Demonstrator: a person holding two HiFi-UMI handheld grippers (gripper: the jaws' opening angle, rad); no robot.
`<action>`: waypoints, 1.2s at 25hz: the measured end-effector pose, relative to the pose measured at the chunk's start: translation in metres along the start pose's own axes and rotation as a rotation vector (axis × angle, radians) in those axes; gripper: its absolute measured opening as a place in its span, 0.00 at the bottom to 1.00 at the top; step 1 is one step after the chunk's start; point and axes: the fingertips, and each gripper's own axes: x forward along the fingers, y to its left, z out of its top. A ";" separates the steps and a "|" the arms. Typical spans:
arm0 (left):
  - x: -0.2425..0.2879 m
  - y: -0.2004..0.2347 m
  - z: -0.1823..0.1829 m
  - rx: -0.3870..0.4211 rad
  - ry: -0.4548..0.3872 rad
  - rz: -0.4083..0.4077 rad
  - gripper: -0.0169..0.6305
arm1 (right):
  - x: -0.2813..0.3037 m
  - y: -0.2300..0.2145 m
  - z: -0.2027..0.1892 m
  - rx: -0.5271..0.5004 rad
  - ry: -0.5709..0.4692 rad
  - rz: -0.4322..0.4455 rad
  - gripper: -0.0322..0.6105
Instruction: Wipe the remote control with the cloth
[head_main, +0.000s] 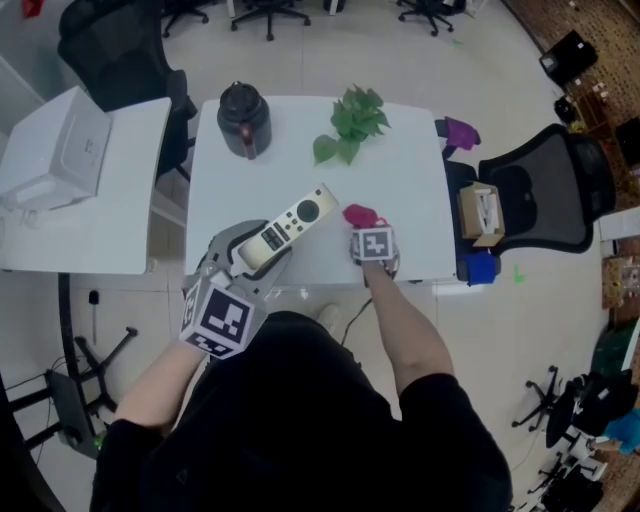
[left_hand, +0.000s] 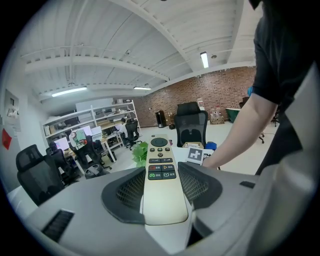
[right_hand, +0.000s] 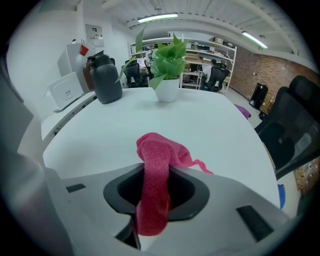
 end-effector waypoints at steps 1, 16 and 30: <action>0.001 0.000 0.000 -0.005 -0.002 0.001 0.35 | -0.004 -0.003 -0.002 0.003 0.005 -0.016 0.21; 0.029 0.017 -0.014 0.032 0.005 0.030 0.35 | -0.180 0.043 0.067 -0.147 -0.537 0.075 0.20; 0.043 0.015 -0.006 0.290 0.028 0.067 0.35 | -0.294 0.222 0.096 -0.774 -0.657 0.274 0.20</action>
